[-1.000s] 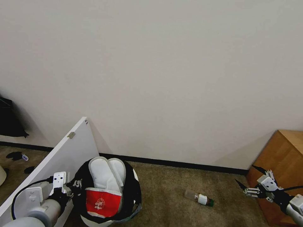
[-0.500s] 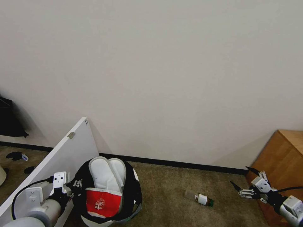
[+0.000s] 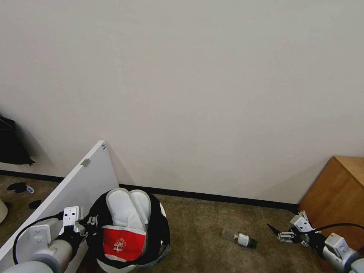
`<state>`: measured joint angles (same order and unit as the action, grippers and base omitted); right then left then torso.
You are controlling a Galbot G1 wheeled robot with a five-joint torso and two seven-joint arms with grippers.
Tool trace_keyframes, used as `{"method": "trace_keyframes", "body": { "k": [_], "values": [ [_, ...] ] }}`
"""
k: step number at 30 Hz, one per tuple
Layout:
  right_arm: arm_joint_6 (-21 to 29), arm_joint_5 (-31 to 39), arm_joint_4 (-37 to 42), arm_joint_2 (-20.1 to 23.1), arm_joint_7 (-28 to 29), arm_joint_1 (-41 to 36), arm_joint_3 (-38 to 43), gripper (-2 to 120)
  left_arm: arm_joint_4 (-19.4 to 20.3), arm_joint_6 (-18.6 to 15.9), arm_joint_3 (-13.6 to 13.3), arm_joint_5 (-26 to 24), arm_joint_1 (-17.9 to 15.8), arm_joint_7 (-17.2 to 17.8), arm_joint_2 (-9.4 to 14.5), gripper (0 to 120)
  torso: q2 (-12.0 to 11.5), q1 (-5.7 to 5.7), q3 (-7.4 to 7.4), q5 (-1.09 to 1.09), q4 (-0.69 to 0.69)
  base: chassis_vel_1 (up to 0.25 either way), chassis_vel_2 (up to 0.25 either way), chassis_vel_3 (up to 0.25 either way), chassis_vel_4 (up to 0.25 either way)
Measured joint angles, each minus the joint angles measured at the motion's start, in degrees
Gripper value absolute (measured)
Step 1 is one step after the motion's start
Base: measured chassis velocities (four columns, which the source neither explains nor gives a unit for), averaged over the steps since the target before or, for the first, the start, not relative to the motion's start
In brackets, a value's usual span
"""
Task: Pick up the trash bin, then pick up the garbage from the floor and place it into the trash bin.
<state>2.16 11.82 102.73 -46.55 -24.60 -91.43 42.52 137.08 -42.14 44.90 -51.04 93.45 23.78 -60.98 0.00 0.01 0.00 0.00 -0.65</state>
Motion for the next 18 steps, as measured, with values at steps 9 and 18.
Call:
{"method": "trace_keyframes", "body": {
  "k": [9, 18],
  "values": [
    [0.12, 2.16, -0.99, -0.62, 0.02, 0.96, -1.32, 100, -0.35, -0.01, 1.29, -2.58, -0.28, 0.02, 1.22, 4, 0.00, 0.00, 0.00, -0.01, 0.00, 0.000, 0.000, 0.000, 0.000],
    [0.00, 2.12, -3.83, -3.78, -0.26, 5.02, -3.04, 100, 0.10, -0.01, 1.11, -4.26, -0.73, 0.66, 3.51, 4, 0.00, 0.00, 0.00, 0.01, 0.00, 0.000, 0.000, 0.000, 0.000]
  ]
}}
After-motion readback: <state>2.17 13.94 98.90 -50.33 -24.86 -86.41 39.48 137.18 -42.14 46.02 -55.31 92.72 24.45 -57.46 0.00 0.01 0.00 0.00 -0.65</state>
